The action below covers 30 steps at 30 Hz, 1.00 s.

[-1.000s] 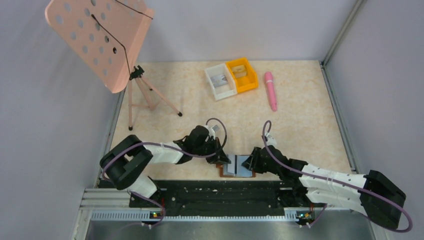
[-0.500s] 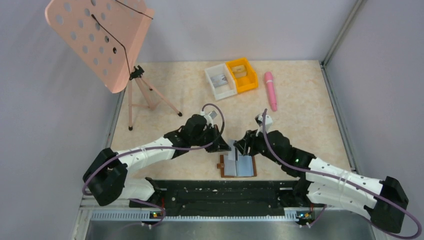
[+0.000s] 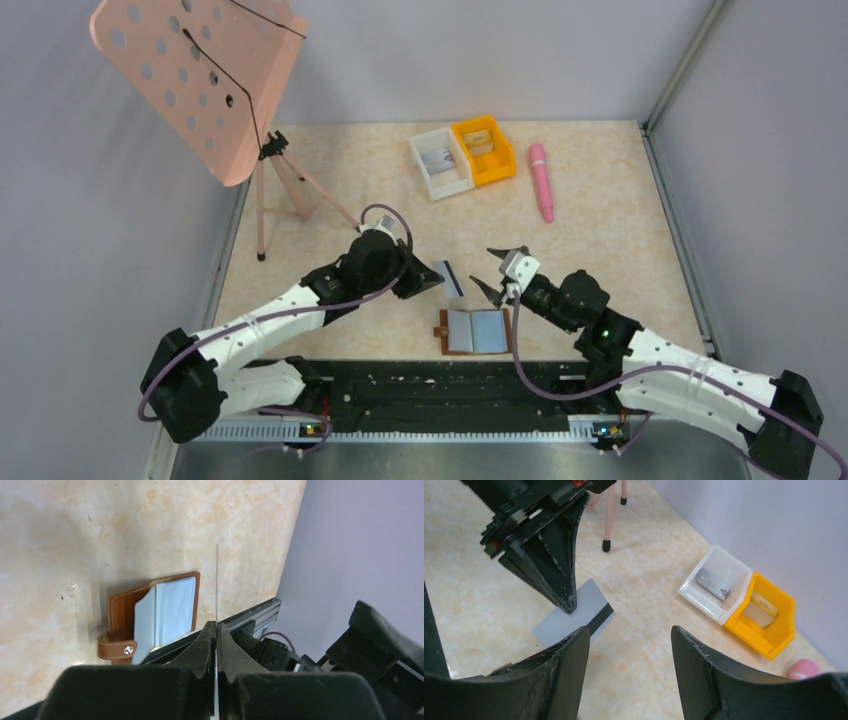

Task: Take the credit cards out of the card holder
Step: Remove the credit card from the card holder, then place the credit card in the storage box.

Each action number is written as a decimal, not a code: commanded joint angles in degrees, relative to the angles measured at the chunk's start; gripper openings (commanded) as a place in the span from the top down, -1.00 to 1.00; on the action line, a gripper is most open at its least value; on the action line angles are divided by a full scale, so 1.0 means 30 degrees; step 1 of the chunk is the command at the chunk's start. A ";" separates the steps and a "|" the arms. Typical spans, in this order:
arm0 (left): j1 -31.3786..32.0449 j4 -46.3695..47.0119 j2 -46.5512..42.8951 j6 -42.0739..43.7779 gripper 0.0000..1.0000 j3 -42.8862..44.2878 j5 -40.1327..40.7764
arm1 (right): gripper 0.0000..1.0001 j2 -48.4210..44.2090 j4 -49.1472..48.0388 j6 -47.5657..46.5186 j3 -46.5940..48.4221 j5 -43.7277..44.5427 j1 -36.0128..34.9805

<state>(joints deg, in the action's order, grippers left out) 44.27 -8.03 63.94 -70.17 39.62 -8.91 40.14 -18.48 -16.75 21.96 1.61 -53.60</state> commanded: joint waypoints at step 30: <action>-0.0050 0.0596 0.2053 -1.0243 1.00 0.0360 -0.1814 | 0.44 0.3835 -0.5156 -0.7415 -0.2485 0.0000 -0.2251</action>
<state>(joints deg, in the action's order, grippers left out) 44.23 -9.32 70.15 -99.83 40.56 -13.15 50.78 -27.38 -39.40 14.33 -0.34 -59.57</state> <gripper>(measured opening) 0.011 0.342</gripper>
